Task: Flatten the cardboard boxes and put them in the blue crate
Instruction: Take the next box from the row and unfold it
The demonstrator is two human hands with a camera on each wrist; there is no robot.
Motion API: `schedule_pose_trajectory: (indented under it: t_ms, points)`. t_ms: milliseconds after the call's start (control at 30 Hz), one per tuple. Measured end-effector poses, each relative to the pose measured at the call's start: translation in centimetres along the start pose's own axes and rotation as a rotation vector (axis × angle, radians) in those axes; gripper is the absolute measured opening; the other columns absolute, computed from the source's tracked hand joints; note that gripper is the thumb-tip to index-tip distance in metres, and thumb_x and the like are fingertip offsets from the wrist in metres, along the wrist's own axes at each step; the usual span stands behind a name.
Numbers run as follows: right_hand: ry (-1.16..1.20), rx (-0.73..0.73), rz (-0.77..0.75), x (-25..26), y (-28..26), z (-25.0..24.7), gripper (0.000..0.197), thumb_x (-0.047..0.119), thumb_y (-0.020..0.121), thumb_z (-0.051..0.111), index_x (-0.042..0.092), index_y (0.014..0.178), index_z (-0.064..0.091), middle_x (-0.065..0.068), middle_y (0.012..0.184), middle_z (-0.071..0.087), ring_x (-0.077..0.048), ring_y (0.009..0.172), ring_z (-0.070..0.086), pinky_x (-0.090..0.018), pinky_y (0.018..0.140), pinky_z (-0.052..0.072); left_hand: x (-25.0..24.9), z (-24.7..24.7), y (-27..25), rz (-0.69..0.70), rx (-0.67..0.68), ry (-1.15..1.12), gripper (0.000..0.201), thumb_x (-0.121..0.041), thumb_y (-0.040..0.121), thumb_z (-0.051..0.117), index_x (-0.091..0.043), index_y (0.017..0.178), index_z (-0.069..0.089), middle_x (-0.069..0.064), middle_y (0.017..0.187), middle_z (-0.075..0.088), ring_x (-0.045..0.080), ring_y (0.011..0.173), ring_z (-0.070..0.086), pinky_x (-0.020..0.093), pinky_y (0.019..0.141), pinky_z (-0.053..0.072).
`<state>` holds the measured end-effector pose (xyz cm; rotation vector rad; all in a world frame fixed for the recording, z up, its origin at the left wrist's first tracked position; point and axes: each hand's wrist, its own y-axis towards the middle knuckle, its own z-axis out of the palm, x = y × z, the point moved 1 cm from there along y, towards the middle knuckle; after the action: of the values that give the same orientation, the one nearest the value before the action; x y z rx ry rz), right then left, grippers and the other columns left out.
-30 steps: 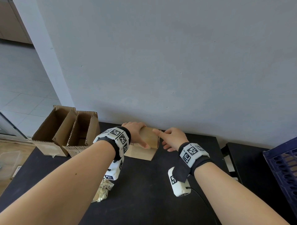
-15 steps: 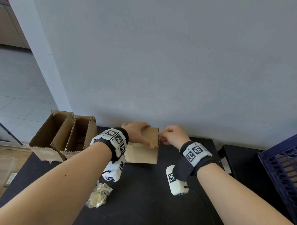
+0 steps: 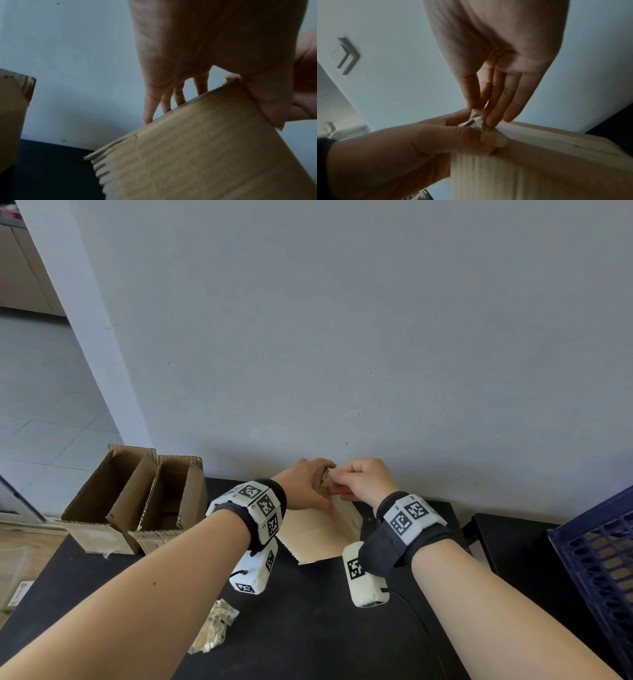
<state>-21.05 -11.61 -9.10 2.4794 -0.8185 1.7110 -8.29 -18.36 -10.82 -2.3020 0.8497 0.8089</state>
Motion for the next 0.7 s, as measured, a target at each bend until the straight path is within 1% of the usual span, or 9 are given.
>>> schedule_pose_trajectory:
  t_ms: [67, 100, 200, 267, 367, 400, 467, 567, 700]
  points:
    - [-0.016, -0.003, -0.001, -0.1, 0.2, 0.3, 0.013, 0.017, 0.085, 0.069, 0.004, 0.085, 0.07, -0.01, 0.088, 0.074, -0.016, 0.073, 0.07, -0.031, 0.075, 0.058, 0.3, -0.2, 0.3, -0.016, -0.012, -0.03, 0.081, -0.03, 0.068, 0.082, -0.029, 0.137, 0.039, 0.005, 0.129, 0.042, 0.025, 0.116, 0.049, 0.036, 0.099, 0.043]
    - [-0.02, 0.001, 0.003, -0.2, 0.3, 0.4, 0.013, 0.017, 0.085, 0.069, 0.005, 0.083, 0.069, -0.008, 0.085, 0.074, -0.015, 0.072, 0.069, -0.03, 0.074, 0.057, 0.5, -0.4, 0.4, -0.024, -0.017, -0.051, 0.078, -0.03, 0.066, 0.083, -0.029, 0.133, 0.042, 0.005, 0.128, 0.043, 0.024, 0.114, 0.05, 0.036, 0.096, 0.045]
    - [-0.024, 0.008, 0.031, -0.4, 0.7, 0.5, 0.013, 0.017, 0.085, 0.069, 0.01, 0.075, 0.065, -0.005, 0.078, 0.071, -0.015, 0.07, 0.069, -0.031, 0.074, 0.057, 1.2, -0.7, 0.8, -0.047, -0.019, -0.102, 0.07, -0.027, 0.064, 0.085, -0.029, 0.123, 0.049, 0.004, 0.124, 0.046, 0.023, 0.109, 0.052, 0.03, 0.087, 0.046]
    - [-0.017, 0.004, 0.077, -0.8, 1.0, 0.1, 0.013, 0.016, 0.086, 0.069, 0.01, 0.076, 0.063, -0.006, 0.076, 0.07, -0.016, 0.069, 0.068, -0.032, 0.075, 0.056, 1.8, -0.9, 0.8, -0.065, -0.027, -0.154, 0.064, -0.023, 0.064, 0.085, -0.028, 0.118, 0.052, 0.003, 0.12, 0.049, 0.021, 0.105, 0.053, 0.028, 0.084, 0.046]
    - [0.022, 0.002, 0.154, -1.7, 1.3, -0.9, 0.008, 0.012, 0.086, 0.067, 0.008, 0.08, 0.062, -0.006, 0.077, 0.068, -0.015, 0.067, 0.065, -0.028, 0.072, 0.055, 2.9, -1.7, 0.4, -0.091, -0.046, -0.224, 0.058, -0.013, 0.069, 0.082, -0.022, 0.117, 0.053, 0.0, 0.103, 0.053, 0.015, 0.088, 0.054, 0.024, 0.074, 0.048]
    - [0.024, 0.006, 0.179, -2.0, 1.3, -1.3, 0.008, 0.01, 0.086, 0.067, 0.008, 0.08, 0.063, -0.008, 0.078, 0.068, -0.016, 0.068, 0.064, -0.029, 0.073, 0.055, 3.3, -1.8, 0.3, -0.101, -0.048, -0.225, 0.056, -0.011, 0.07, 0.082, -0.021, 0.117, 0.053, -0.001, 0.101, 0.053, 0.014, 0.084, 0.054, 0.023, 0.072, 0.048]
    - [0.023, -0.004, 0.216, -2.6, 1.3, -1.9, 0.01, 0.009, 0.085, 0.068, 0.007, 0.077, 0.063, -0.009, 0.08, 0.068, -0.016, 0.067, 0.063, -0.029, 0.072, 0.055, 4.2, -1.8, 0.2, -0.123, -0.041, -0.167, 0.055, -0.012, 0.069, 0.082, -0.021, 0.116, 0.054, 0.001, 0.108, 0.054, 0.016, 0.087, 0.054, 0.025, 0.074, 0.047]
    - [0.007, -0.056, 0.235, -3.0, 1.4, -2.7, 0.013, 0.01, 0.086, 0.067, 0.007, 0.074, 0.062, -0.008, 0.076, 0.066, -0.014, 0.063, 0.06, -0.027, 0.064, 0.053, 5.4, -1.3, 0.1, -0.165, -0.044, -0.075, 0.055, -0.018, 0.069, 0.083, -0.02, 0.116, 0.055, 0.0, 0.118, 0.053, 0.018, 0.097, 0.052, 0.025, 0.08, 0.041]
    - [-0.073, -0.069, 0.172, -2.4, 1.2, -2.6, 0.014, 0.012, 0.087, 0.066, 0.01, 0.074, 0.062, -0.006, 0.074, 0.065, -0.011, 0.057, 0.057, -0.019, 0.051, 0.049, 5.7, -1.0, 0.2, -0.167, -0.061, -0.083, 0.056, -0.023, 0.068, 0.085, -0.02, 0.115, 0.056, -0.001, 0.116, 0.054, 0.018, 0.098, 0.053, 0.025, 0.08, 0.042]
